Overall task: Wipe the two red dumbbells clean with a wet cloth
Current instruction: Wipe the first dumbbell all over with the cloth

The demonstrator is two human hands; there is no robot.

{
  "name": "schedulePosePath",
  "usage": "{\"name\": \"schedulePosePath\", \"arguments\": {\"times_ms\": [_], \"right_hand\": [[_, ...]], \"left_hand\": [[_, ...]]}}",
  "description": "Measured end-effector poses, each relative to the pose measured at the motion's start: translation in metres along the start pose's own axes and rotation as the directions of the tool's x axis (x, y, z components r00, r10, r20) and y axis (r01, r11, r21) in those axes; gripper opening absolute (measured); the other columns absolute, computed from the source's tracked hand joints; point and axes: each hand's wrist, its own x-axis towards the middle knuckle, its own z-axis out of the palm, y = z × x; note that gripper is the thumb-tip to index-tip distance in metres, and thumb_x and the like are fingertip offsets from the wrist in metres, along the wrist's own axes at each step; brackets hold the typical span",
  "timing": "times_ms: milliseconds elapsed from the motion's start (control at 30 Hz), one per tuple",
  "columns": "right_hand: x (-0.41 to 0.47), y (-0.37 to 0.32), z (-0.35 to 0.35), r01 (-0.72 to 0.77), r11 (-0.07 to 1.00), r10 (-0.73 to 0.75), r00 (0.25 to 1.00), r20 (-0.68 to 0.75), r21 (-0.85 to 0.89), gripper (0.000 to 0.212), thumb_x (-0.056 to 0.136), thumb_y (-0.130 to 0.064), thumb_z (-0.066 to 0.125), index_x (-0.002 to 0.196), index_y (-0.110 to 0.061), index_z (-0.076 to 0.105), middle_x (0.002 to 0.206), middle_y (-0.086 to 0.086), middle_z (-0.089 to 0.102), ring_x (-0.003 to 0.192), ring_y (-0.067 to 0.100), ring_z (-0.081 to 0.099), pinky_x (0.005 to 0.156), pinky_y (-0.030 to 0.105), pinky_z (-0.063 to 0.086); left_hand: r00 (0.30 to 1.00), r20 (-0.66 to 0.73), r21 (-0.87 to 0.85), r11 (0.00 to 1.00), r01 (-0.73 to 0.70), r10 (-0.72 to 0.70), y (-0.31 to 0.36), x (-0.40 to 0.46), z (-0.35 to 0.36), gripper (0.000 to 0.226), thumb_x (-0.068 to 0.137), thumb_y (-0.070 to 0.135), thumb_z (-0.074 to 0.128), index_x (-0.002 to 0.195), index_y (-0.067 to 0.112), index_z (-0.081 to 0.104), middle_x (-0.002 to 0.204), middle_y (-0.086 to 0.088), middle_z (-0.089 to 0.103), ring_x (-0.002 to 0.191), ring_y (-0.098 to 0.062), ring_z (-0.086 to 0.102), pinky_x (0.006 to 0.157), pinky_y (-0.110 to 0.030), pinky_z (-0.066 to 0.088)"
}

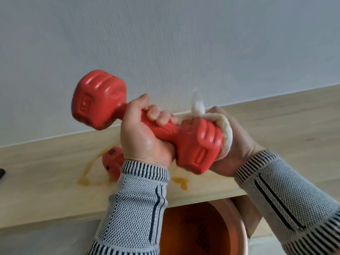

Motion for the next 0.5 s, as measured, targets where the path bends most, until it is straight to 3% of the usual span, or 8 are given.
{"name": "schedulePosePath", "arguments": {"times_ms": [67, 100, 167, 233, 267, 333, 400, 500], "right_hand": [[0.007, 0.009, -0.001, -0.024, 0.992, 0.015, 0.998, 0.068, 0.124, 0.045, 0.085, -0.043, 0.054, 0.114, -0.009, 0.056, 0.118, 0.016, 0.051, 0.108, 0.033, 0.049, 0.1, 0.051, 0.029], [0.012, 0.012, 0.004, -0.015, 0.986, -0.001, 0.996, 0.092, 0.169, 0.056, 0.085, -0.047, 0.056, 0.126, -0.009, 0.049, 0.128, 0.014, 0.043, 0.116, 0.034, 0.039, 0.1, 0.052, 0.022], [0.016, 0.021, 0.014, 0.036, 0.966, -0.059, 0.995, 0.08, 0.258, 0.071, 0.084, -0.043, 0.058, 0.142, -0.006, 0.039, 0.138, 0.009, 0.039, 0.11, 0.034, 0.035, 0.103, 0.044, 0.022], [0.012, 0.03, 0.026, 0.162, 0.949, -0.159, 0.987, -0.034, 0.271, 0.051, 0.089, -0.037, 0.05, 0.127, -0.004, 0.054, 0.131, 0.014, 0.055, 0.127, 0.032, 0.05, 0.102, 0.045, 0.038], [0.009, 0.033, 0.031, 0.249, 0.946, -0.227, 0.966, -0.123, 0.206, 0.043, 0.088, -0.038, 0.049, 0.114, -0.006, 0.06, 0.113, 0.015, 0.063, 0.097, 0.033, 0.062, 0.09, 0.043, 0.046], [0.005, 0.04, 0.036, 0.397, 0.899, -0.436, 0.845, -0.311, -0.184, 0.046, 0.079, -0.042, 0.054, 0.115, -0.014, 0.058, 0.099, 0.008, 0.064, 0.089, 0.026, 0.064, 0.081, 0.041, 0.05], [0.003, 0.045, 0.036, 0.38, 0.632, -0.675, 0.699, -0.238, -0.676, 0.072, 0.074, -0.039, 0.058, 0.14, -0.022, 0.036, 0.126, 0.005, 0.056, 0.116, 0.016, 0.057, 0.101, 0.033, 0.046], [0.004, 0.046, 0.027, 0.291, 0.099, -0.801, 0.591, 0.097, -0.952, 0.098, 0.074, -0.026, 0.072, 0.151, -0.004, 0.015, 0.144, 0.015, 0.034, 0.136, 0.02, 0.035, 0.111, 0.017, 0.03]], "left_hand": [[0.997, -0.053, -0.055, 0.997, -0.056, 0.053, 0.003, 0.006, 0.0, 0.032, 0.091, 0.02, 0.048, 0.062, 0.024, 0.036, 0.049, 0.011, 0.033, 0.037, -0.006, 0.033, 0.045, -0.019, 0.039], [0.993, -0.085, -0.073, 0.993, -0.094, 0.087, 0.005, 0.008, 0.0, 0.032, 0.091, 0.019, 0.048, 0.062, 0.024, 0.036, 0.049, 0.011, 0.034, 0.038, -0.006, 0.034, 0.045, -0.018, 0.039], [0.976, -0.139, -0.069, 0.981, -0.179, 0.169, 0.006, 0.013, -0.001, 0.03, 0.091, 0.018, 0.049, 0.064, 0.023, 0.037, 0.05, 0.011, 0.036, 0.039, -0.007, 0.035, 0.046, -0.018, 0.038], [0.95, -0.182, -0.021, 0.965, -0.26, 0.252, 0.006, 0.019, -0.004, 0.028, 0.091, 0.017, 0.052, 0.066, 0.021, 0.039, 0.051, 0.01, 0.039, 0.043, -0.009, 0.038, 0.049, -0.022, 0.039], [0.941, -0.19, 0.007, 0.959, -0.283, 0.279, 0.006, 0.02, -0.005, 0.027, 0.09, 0.017, 0.055, 0.067, 0.02, 0.041, 0.053, 0.009, 0.041, 0.045, -0.01, 0.04, 0.052, -0.024, 0.041], [0.936, -0.182, 0.053, 0.954, -0.296, 0.3, 0.004, 0.022, -0.004, 0.026, 0.089, 0.015, 0.058, 0.068, 0.019, 0.044, 0.054, 0.007, 0.043, 0.048, -0.012, 0.043, 0.059, -0.028, 0.044], [0.931, -0.164, 0.127, 0.943, -0.307, 0.326, 0.001, 0.021, -0.002, 0.025, 0.089, 0.011, 0.06, 0.068, 0.017, 0.046, 0.054, 0.005, 0.044, 0.046, -0.011, 0.044, 0.054, -0.027, 0.043], [0.94, -0.089, 0.257, 0.919, -0.298, 0.33, 0.003, 0.019, 0.002, 0.03, 0.088, 0.009, 0.062, 0.062, 0.016, 0.048, 0.054, 0.003, 0.045, 0.047, -0.012, 0.046, 0.051, -0.026, 0.042]]}}
